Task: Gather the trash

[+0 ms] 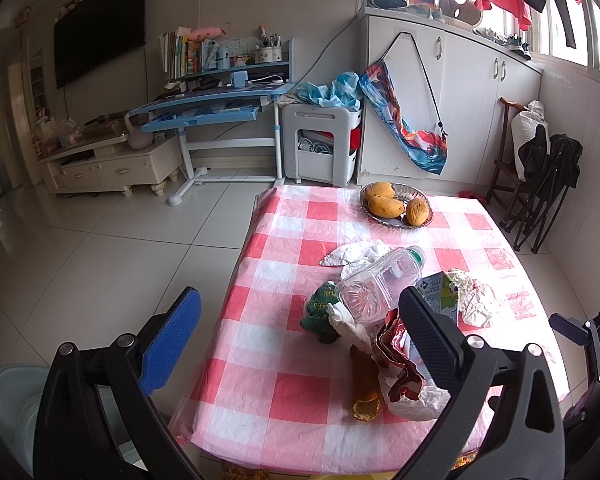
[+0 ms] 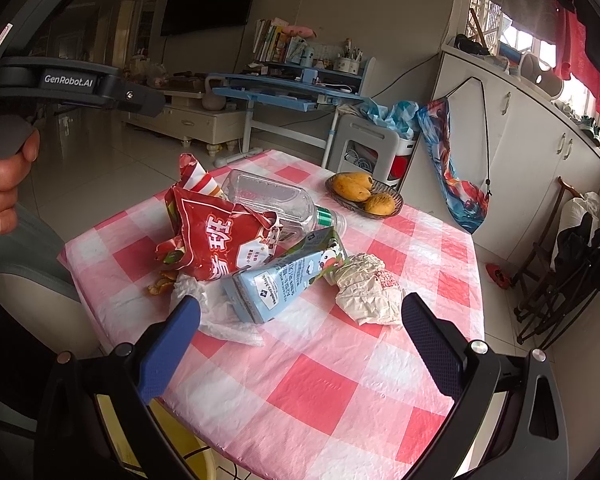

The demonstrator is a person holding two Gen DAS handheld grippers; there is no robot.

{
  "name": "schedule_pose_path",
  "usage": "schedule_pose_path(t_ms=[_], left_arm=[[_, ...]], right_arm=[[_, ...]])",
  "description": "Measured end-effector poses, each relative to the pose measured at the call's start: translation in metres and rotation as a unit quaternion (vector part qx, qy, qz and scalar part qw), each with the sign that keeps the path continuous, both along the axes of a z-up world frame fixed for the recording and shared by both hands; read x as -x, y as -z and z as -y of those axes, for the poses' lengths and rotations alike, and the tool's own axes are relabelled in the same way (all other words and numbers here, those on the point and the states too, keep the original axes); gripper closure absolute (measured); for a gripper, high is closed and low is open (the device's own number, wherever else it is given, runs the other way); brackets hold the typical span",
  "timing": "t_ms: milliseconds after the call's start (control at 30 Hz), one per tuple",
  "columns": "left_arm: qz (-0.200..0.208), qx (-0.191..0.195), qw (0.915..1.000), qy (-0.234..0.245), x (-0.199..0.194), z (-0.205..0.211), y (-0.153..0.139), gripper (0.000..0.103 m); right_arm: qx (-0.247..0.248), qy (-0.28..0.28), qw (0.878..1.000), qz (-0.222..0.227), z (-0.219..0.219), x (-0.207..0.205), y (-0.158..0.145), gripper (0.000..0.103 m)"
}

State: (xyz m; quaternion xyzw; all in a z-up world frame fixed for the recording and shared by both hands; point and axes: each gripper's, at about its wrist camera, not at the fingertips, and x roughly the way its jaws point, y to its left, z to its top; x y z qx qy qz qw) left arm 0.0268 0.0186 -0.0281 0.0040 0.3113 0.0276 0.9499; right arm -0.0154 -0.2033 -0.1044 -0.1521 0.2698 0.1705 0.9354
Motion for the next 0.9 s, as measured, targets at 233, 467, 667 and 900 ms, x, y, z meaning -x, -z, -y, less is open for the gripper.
schedule_pose_path(t_ms=[233, 467, 667, 900], left_arm=[[0.0, 0.0, 1.0, 0.0, 0.0, -0.0001, -0.0003, 0.007], [-0.001, 0.0, 1.0, 0.0, -0.0003, -0.0003, -0.0004, 0.007], [-0.001, 0.001, 1.0, 0.0, -0.0003, -0.0005, -0.0007, 0.007], [-0.001, 0.0, 1.0, 0.0, -0.0001, -0.0007, -0.0012, 0.007]], right_arm=[[0.001, 0.0, 1.0, -0.001, 0.0, 0.0003, 0.0009, 0.006], [0.004, -0.003, 1.0, -0.004, -0.0005, 0.0001, 0.0021, 0.006], [0.008, -0.007, 1.0, -0.007, -0.0027, 0.0006, 0.0038, 0.006], [0.011, -0.011, 1.0, -0.011, -0.0048, 0.0005, 0.0049, 0.006]])
